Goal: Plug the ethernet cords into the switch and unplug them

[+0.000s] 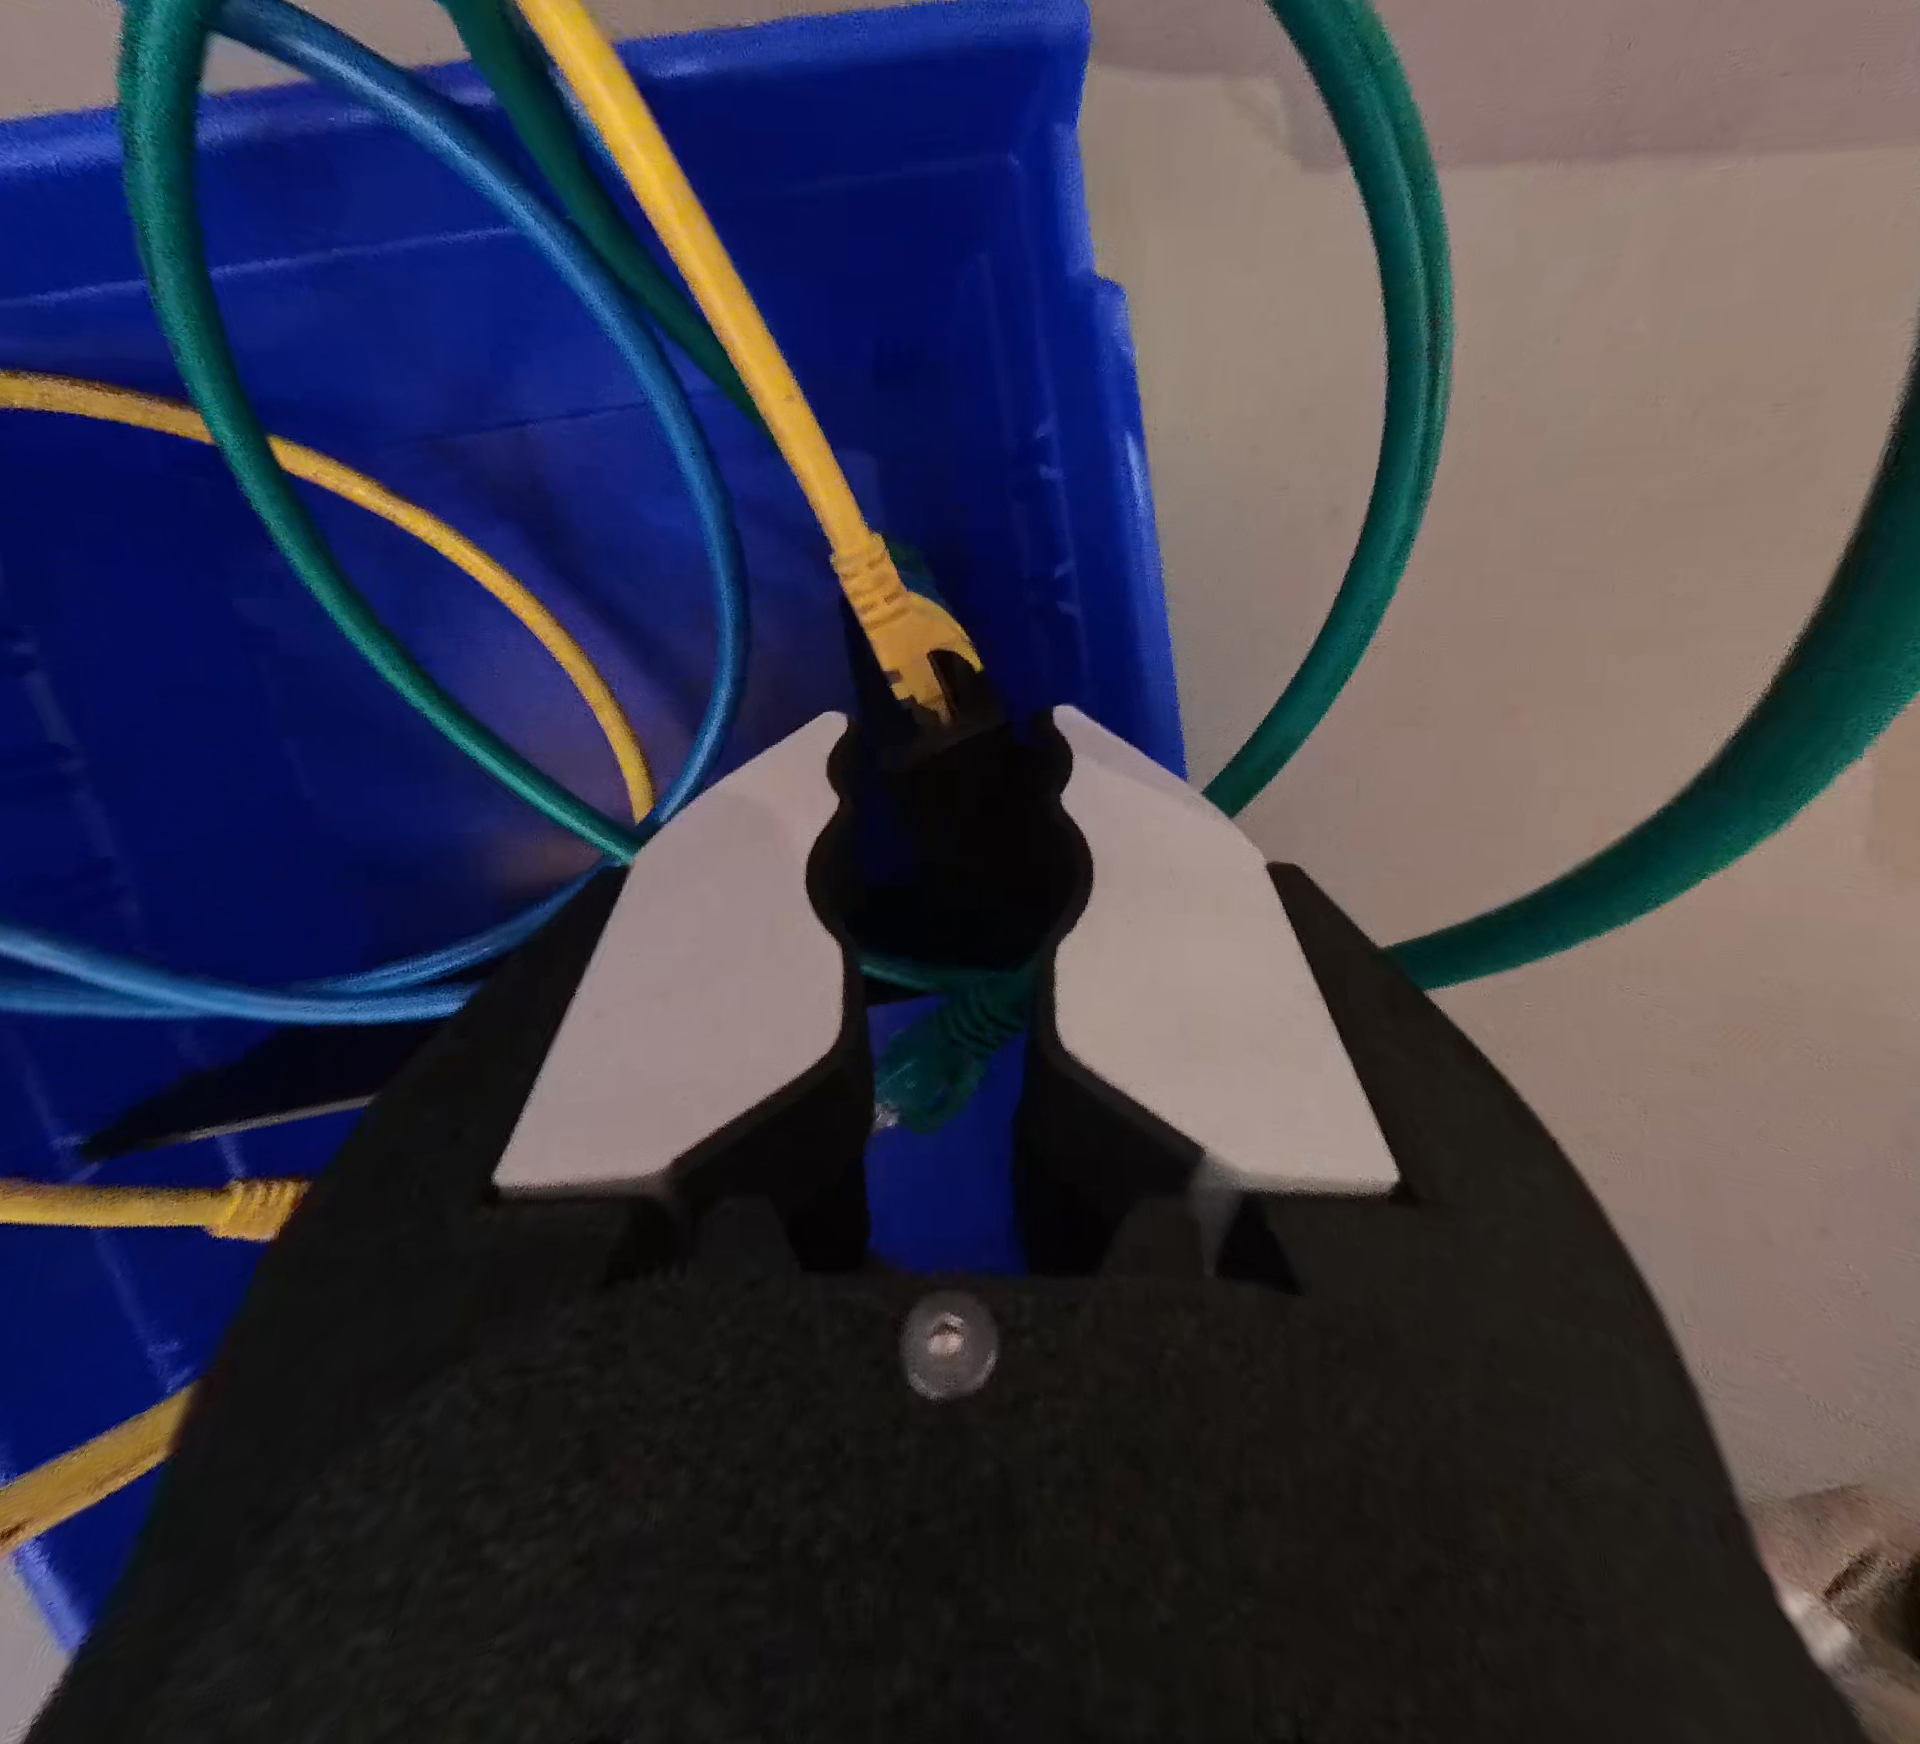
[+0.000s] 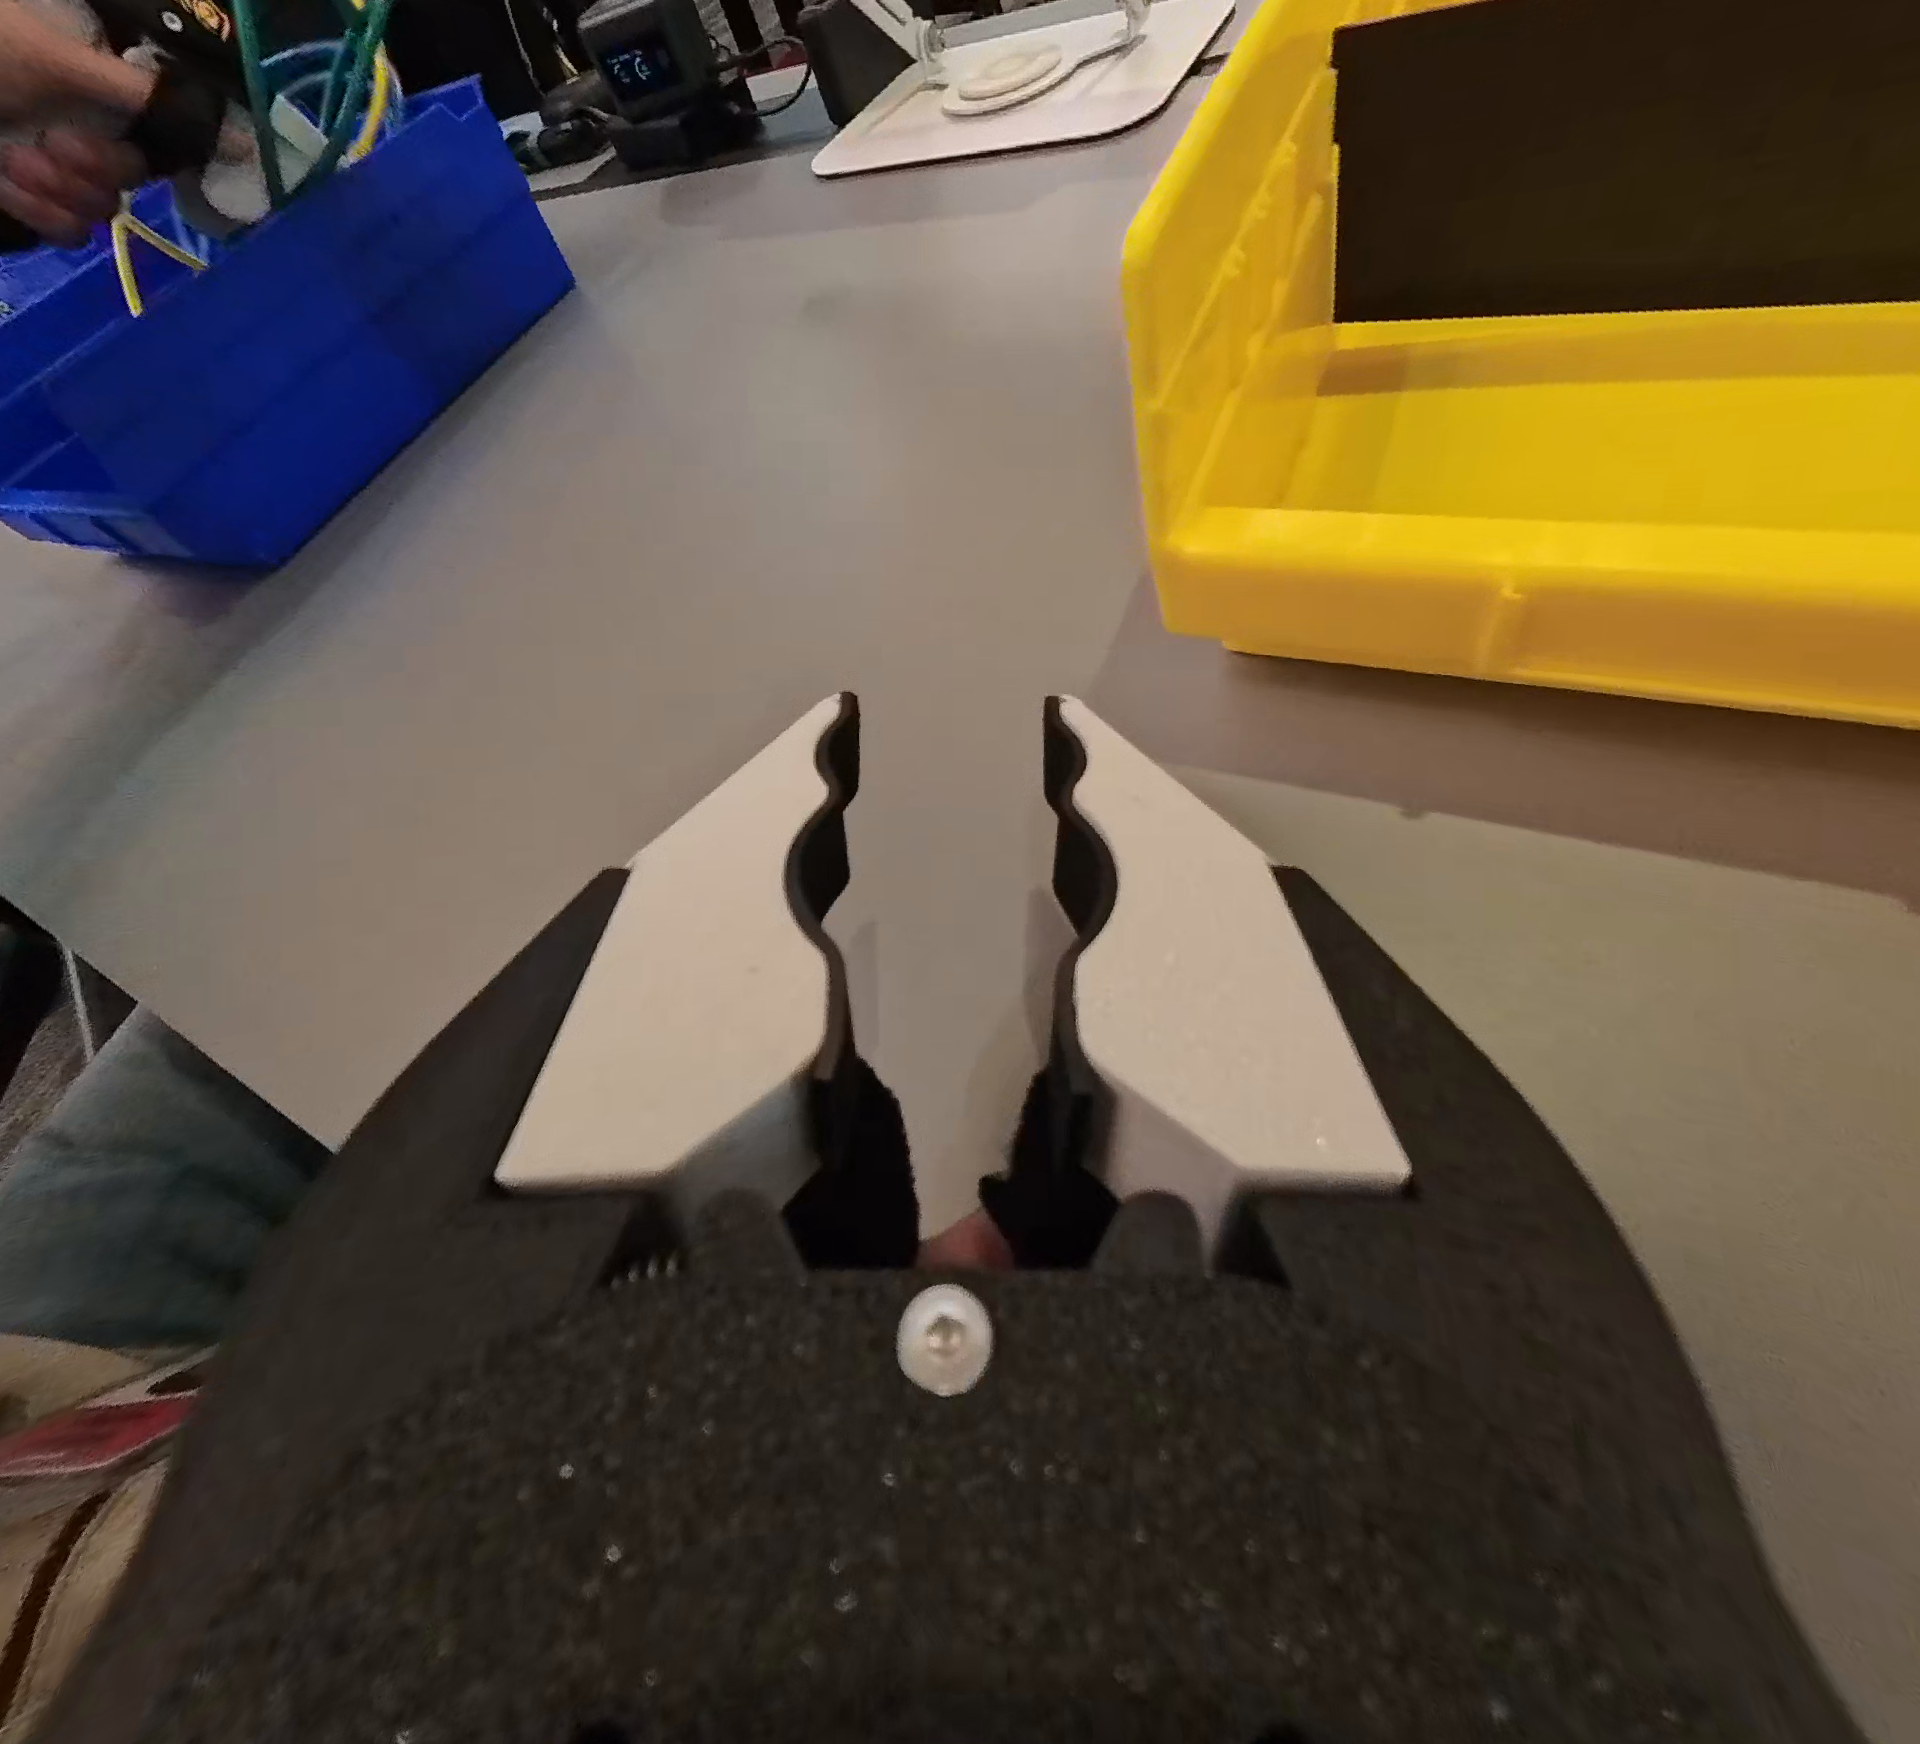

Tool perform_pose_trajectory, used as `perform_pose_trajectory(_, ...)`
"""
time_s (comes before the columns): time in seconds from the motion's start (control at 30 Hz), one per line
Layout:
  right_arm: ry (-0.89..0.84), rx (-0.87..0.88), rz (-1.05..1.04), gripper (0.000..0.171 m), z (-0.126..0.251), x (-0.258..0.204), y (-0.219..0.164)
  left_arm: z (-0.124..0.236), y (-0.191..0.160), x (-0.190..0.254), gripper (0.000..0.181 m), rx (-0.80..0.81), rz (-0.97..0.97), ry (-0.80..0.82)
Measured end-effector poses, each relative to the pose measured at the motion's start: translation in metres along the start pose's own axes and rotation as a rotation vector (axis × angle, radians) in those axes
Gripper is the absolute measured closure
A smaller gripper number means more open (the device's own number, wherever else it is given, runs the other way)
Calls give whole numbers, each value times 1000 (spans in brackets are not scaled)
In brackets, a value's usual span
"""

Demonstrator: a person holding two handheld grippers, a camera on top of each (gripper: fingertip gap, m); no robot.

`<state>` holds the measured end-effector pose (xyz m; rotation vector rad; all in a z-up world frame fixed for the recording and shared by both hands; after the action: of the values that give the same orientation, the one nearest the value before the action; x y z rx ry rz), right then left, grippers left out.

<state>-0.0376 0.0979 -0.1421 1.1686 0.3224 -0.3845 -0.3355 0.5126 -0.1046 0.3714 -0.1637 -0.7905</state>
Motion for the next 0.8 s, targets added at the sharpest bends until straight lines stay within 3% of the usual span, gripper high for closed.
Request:
perform_pose_trajectory(0.13,-6,2,10,137,0,0,0,27,12,-2,151,154,10,24)
perform_pose_trajectory(0.3,-37,50,11,137,7,3,8,122,27,21,152,544,-9,-31)
perform_pose_trajectory(0.43,-36,106,44,137,12,-2,16,218,30,77,152,865,-74,-199)
perform_pose_trajectory(0.6,-6,156,166,130,13,-22,20,319,21,174,152,1150,-306,-364)
perform_pose_trajectory(0.7,7,185,279,119,13,-37,19,352,10,229,153,1226,-425,-414)
perform_pose_trajectory(0.8,21,198,362,119,15,-51,17,350,-2,280,152,1231,-512,-559)
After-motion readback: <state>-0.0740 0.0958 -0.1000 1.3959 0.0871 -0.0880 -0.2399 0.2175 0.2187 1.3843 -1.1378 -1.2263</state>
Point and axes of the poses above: each gripper's, where its closed fingertips meet, z back along the fingers, y out of its top, x = y × z across the jaws, the point moved 2 cm from there along z, back along the fingers, and after that the axes turned 10 degrees about -z, right-handed, at the moved point
